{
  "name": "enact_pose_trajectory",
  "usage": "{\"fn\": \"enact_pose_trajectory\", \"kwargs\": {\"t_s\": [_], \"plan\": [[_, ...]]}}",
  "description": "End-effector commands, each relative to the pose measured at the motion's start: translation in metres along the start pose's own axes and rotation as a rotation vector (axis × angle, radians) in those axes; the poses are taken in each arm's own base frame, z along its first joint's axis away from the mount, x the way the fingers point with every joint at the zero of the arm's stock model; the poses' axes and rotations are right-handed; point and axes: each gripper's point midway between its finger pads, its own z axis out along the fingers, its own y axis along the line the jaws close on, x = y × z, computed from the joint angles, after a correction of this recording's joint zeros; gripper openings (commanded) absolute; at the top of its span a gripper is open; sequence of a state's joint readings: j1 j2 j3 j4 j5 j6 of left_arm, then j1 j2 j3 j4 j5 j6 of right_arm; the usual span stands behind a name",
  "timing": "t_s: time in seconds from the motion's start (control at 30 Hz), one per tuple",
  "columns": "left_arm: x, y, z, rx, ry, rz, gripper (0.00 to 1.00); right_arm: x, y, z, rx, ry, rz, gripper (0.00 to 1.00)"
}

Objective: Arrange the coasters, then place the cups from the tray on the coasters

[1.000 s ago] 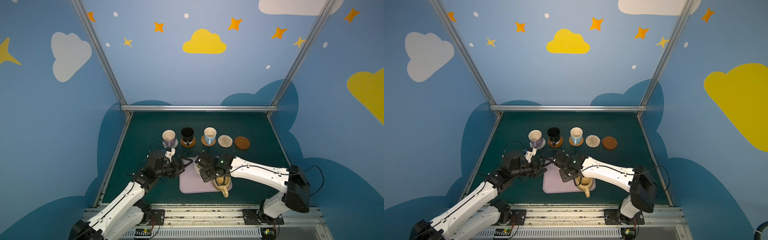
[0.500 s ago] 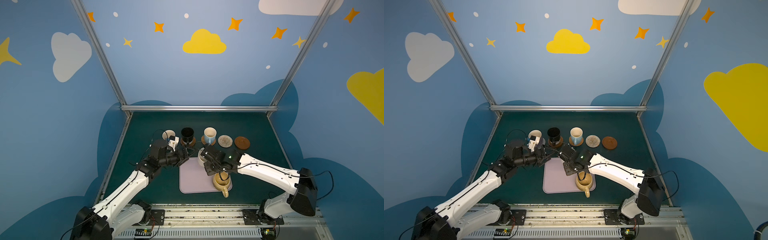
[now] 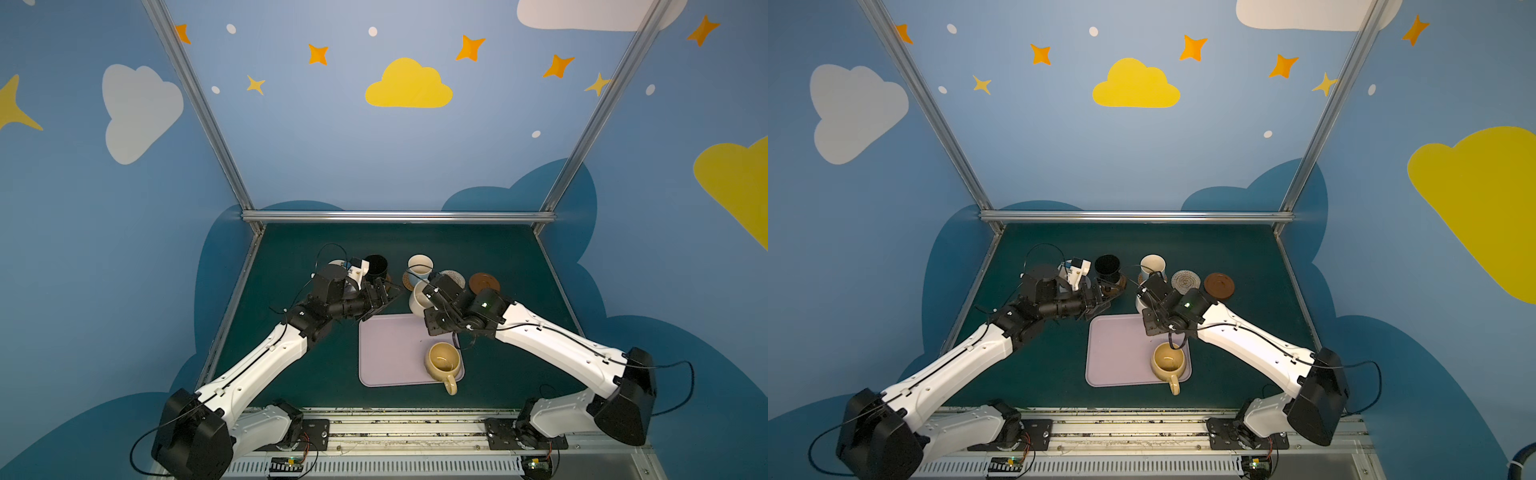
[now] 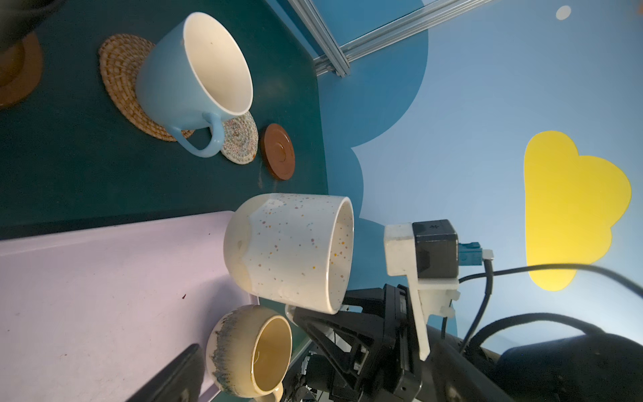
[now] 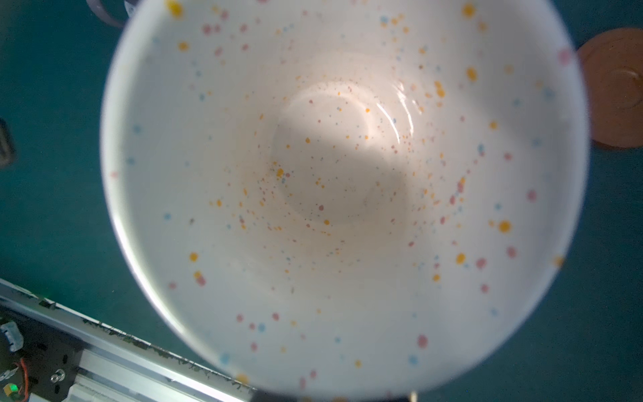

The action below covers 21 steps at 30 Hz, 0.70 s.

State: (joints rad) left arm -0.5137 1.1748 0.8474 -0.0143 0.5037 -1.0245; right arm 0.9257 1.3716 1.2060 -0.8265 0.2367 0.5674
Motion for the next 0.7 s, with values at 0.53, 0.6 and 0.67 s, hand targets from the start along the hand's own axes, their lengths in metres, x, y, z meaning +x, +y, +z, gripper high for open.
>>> {"fn": "enact_pose_trajectory", "kwargs": {"t_s": [0.53,0.6,0.67], "plan": [[-0.004,-0.015,0.05,-0.058,0.117,0.088,1.0,-0.046,-0.061,-0.015,0.023,-0.13,0.119,0.0],[-0.004,-0.018,0.054,-0.065,0.127,0.103,1.0,-0.048,-0.066,-0.011,0.026,-0.119,0.129,0.0],[-0.006,-0.02,0.058,-0.068,0.121,0.118,1.0,-0.048,-0.071,-0.006,0.031,-0.103,0.137,0.0]]}}
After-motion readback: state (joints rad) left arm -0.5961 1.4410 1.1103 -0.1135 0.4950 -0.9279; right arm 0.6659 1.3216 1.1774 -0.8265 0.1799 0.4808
